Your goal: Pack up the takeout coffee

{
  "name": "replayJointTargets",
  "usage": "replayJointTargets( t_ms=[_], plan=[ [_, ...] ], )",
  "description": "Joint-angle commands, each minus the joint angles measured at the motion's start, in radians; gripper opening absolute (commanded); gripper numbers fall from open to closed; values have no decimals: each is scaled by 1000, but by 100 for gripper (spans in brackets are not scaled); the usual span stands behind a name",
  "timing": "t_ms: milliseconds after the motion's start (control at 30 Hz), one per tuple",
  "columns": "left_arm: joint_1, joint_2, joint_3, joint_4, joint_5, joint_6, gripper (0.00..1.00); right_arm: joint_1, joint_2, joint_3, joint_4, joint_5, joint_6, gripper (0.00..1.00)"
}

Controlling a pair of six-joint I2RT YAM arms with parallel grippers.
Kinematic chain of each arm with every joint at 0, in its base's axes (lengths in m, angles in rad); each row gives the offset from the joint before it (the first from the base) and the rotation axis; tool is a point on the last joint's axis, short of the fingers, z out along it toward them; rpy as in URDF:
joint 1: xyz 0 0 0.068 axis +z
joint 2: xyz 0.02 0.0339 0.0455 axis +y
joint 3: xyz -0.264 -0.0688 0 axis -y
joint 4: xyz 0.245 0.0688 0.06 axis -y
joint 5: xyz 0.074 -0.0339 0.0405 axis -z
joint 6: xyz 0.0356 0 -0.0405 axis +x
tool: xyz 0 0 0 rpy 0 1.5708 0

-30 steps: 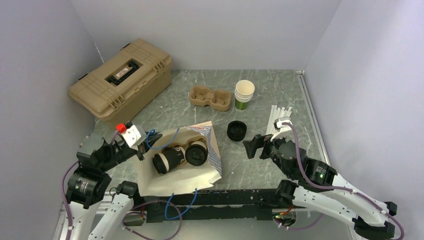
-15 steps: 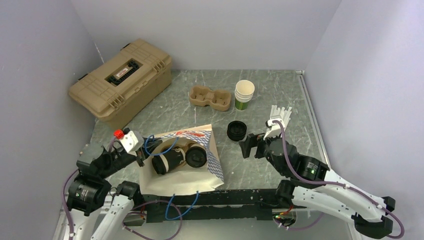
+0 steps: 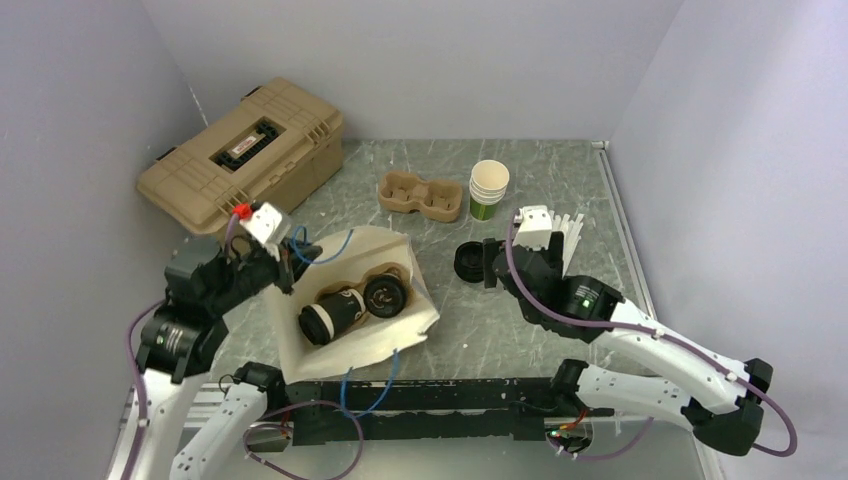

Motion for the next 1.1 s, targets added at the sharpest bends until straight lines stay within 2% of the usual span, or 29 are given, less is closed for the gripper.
replayJointTargets(
  t_ms=[0, 100, 233, 433, 567, 833, 1067],
  plan=[
    [0, 116, 120, 9, -91, -121, 0, -82, 47, 73, -55, 63, -29, 92],
    [0, 157, 151, 35, -105, -150, 0, -152, 63, 73, -13, -17, -70, 90],
    [0, 162, 150, 105, -68, -137, 0, -176, 45, 86, 42, -102, -93, 89],
    [1, 108, 136, 127, 101, 120, 0, -179, -15, 79, 126, -196, -162, 87],
    [-2, 91, 152, 73, 197, 206, 0, -179, -81, 28, 171, -244, -174, 87],
    [-1, -12, 30, 59, 280, 199, 0, -178, -337, -52, 279, -635, -247, 87],
    [1, -149, -106, 93, 275, 101, 0, -179, -443, -39, 275, -904, -276, 88]
  ],
)
